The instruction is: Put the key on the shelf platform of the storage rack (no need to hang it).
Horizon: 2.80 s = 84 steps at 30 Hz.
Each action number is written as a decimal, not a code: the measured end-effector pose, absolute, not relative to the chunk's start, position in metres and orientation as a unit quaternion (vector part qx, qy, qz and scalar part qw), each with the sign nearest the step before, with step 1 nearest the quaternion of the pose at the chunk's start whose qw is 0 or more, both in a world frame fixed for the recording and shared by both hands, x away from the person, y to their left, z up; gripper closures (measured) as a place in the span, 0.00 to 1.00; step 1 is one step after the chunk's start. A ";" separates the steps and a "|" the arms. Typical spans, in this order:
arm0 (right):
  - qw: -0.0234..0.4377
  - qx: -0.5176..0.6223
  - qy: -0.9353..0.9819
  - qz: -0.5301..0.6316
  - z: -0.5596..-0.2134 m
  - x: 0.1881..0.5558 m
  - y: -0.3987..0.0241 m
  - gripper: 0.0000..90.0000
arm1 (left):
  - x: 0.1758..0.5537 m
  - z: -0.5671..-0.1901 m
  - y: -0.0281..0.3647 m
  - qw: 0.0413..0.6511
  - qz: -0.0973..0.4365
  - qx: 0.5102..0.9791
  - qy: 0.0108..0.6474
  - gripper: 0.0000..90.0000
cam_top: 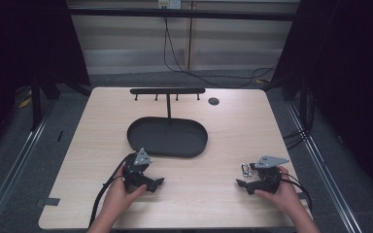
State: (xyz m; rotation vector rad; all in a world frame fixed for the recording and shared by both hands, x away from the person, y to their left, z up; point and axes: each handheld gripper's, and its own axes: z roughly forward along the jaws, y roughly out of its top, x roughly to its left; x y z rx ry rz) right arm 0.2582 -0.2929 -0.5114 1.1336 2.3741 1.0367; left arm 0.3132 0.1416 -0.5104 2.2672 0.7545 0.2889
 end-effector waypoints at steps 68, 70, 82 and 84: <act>0.045 0.505 0.856 0.102 -0.470 0.316 -0.257 0.62 | 0.313 -0.511 0.140 0.361 0.111 0.878 0.295 0.00; 0.044 0.512 0.852 0.101 -0.470 0.317 -0.255 0.65 | 0.313 -0.511 0.140 0.361 0.111 0.878 0.295 0.00; 0.034 0.525 0.844 0.100 -0.469 0.320 -0.256 0.79 | 0.313 -0.511 0.140 0.361 0.111 0.878 0.295 0.00; 0.031 0.524 0.845 0.101 -0.469 0.321 -0.257 0.80 | 0.313 -0.511 0.140 0.361 0.111 0.878 0.295 0.00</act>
